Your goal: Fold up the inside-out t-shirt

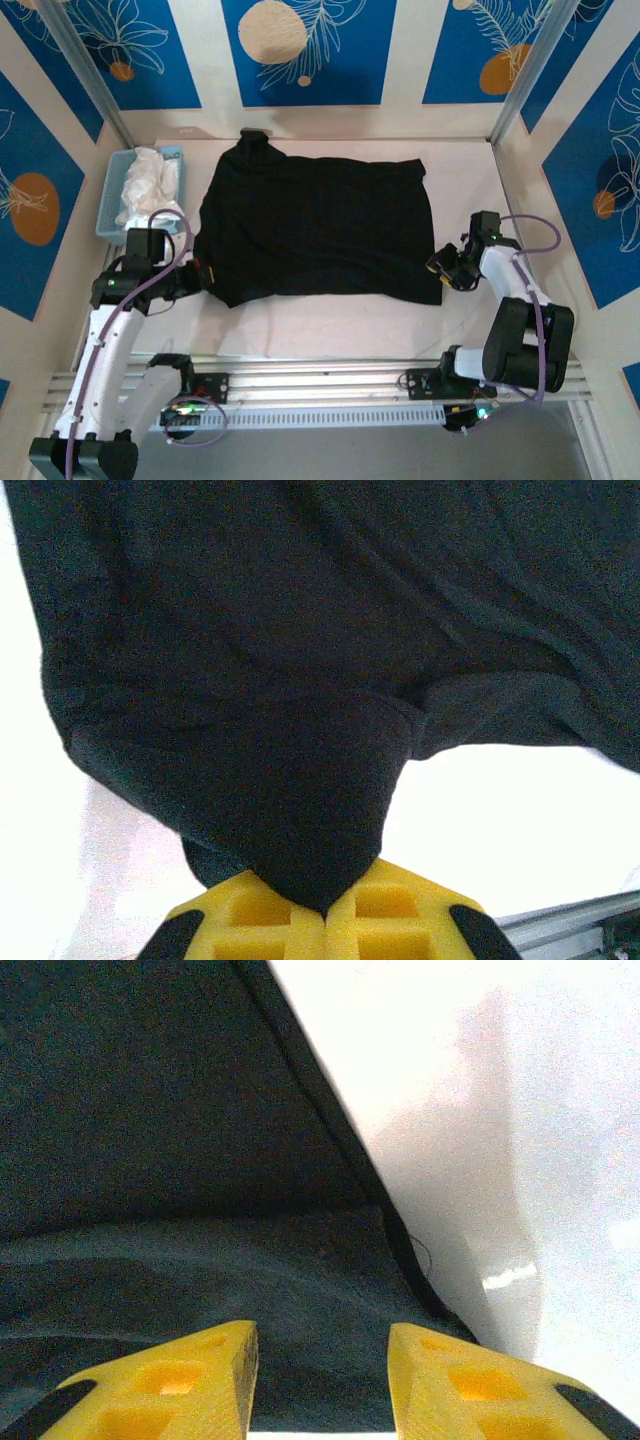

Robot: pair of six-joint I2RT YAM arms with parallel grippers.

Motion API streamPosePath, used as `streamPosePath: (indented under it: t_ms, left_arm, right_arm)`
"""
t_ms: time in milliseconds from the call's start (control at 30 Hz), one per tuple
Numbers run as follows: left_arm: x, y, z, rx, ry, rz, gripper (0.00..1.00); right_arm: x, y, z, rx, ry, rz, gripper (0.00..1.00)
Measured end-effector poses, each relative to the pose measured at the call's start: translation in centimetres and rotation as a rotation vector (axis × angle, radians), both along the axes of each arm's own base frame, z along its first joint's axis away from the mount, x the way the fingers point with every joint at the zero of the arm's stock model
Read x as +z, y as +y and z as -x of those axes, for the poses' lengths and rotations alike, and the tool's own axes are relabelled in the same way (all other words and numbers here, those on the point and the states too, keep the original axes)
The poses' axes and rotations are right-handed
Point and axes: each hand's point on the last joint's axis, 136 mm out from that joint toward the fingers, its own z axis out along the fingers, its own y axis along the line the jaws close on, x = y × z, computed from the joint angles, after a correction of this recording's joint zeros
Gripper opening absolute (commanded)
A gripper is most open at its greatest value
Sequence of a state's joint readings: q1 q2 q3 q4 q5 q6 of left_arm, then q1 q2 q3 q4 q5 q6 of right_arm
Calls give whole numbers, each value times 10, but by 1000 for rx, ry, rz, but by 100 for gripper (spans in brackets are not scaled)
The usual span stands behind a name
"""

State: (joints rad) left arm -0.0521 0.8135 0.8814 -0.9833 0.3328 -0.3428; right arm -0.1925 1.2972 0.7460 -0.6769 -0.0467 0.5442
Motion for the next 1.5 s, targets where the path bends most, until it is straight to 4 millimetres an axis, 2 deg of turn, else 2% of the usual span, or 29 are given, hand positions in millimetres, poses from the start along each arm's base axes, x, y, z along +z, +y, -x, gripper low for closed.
streamPosePath:
  t_ms: [267, 567, 900, 1200, 1400, 1500]
  left_arm:
    - [6, -10, -2, -21, -9, 60, 0]
    - [11, -17, -13, -46, -41, 100, 0]
    - [11, -19, -20, -51, -46, 107, 0]
    - [12, -19, -19, -52, -47, 107, 0]
    - [12, -19, -20, -53, -48, 106, 0]
    - [12, -19, -20, -53, -48, 106, 0]
  right_arm:
    - [-6, 30, 43, 0, 90, 4, 38]
    - [-24, 15, 68, -28, 245, 163, 39]
    - [-48, 7, 66, -36, 333, 194, 39]
    - [-46, 5, 61, -38, 320, 185, 39]
    - [-32, -4, 51, -94, 234, 171, 38]
    - [-35, -6, 48, -109, 231, 154, 35]
